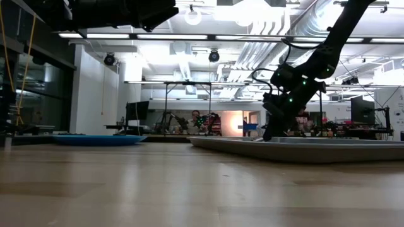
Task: Pick and place plate/cup/fork/spoon on tray
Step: Put the yellow spoon on the gray serving tray
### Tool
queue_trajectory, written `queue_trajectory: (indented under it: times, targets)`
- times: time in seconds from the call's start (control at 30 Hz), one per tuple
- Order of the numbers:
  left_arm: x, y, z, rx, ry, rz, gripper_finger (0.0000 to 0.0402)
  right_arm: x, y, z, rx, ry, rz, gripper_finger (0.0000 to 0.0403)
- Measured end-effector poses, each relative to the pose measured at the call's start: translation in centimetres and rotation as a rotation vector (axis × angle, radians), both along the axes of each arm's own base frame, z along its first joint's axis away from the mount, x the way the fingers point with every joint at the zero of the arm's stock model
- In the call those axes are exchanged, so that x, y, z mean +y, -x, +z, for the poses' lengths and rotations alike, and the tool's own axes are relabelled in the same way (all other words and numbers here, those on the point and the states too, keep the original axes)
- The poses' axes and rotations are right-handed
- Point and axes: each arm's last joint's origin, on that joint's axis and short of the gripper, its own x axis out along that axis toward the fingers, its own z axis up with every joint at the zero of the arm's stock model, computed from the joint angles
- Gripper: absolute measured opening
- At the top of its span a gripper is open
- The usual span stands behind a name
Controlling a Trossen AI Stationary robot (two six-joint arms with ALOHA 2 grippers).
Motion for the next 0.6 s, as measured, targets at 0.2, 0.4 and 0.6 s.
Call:
queue_trajectory:
  times: [0.2,0.4,0.6]
  targets:
    - [0.0,0.0,0.0,0.000,0.000,0.000,0.0213,-0.4,-0.3,0.7,0.080,0.080,0.107,0.0000]
    - [0.0,0.0,-0.1,0.008,0.002,0.000,0.0213,-0.5,-1.0,1.8,0.143,0.074,0.264,0.0000]
    - [0.0,0.0,-0.1,0.009,0.002,0.000,0.0213,-0.3,-1.1,2.2,0.128,0.025,0.367,0.0000]
